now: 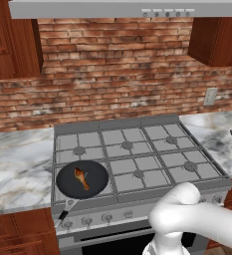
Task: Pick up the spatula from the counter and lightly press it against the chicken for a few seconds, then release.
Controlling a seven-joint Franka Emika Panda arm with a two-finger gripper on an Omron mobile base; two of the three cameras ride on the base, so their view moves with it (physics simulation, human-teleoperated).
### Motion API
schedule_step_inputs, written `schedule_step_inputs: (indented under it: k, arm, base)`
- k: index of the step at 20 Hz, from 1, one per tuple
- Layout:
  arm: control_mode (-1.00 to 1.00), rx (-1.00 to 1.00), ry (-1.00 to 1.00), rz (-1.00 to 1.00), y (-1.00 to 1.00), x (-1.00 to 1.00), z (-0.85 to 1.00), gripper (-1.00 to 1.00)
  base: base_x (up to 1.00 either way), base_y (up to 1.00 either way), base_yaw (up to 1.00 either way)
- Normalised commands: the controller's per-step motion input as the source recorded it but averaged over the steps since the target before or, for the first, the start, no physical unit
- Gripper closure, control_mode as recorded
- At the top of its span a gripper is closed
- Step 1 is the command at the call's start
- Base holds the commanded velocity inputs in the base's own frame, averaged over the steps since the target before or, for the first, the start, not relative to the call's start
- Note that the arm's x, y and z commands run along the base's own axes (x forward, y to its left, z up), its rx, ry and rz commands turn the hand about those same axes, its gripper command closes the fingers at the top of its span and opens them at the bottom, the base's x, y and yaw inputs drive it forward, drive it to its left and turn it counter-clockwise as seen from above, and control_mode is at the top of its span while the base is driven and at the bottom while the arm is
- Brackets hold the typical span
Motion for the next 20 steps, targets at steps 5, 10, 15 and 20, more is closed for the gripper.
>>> schedule_step_inputs:
  k: [5, 10, 15, 20]
  arm:
    - [-1.0, -0.04, 0.0, 0.17, 0.22, 0.0, 0.18, 1.0]
    - [-1.0, -0.03, 0.0, 0.16, 0.3, -0.02, 0.0, 1.0]
    - [-1.0, -0.06, 0.0, 0.14, 0.41, 0.0, 0.03, 1.0]
    - [-1.0, -0.1, 0.0, 0.1, 0.33, -0.09, 0.14, 1.0]
  base:
    - [0.0, 0.0, 0.0]
    - [0.0, 0.0, 0.0]
    - [0.0, 0.0, 0.0]
    - [0.0, 0.0, 0.0]
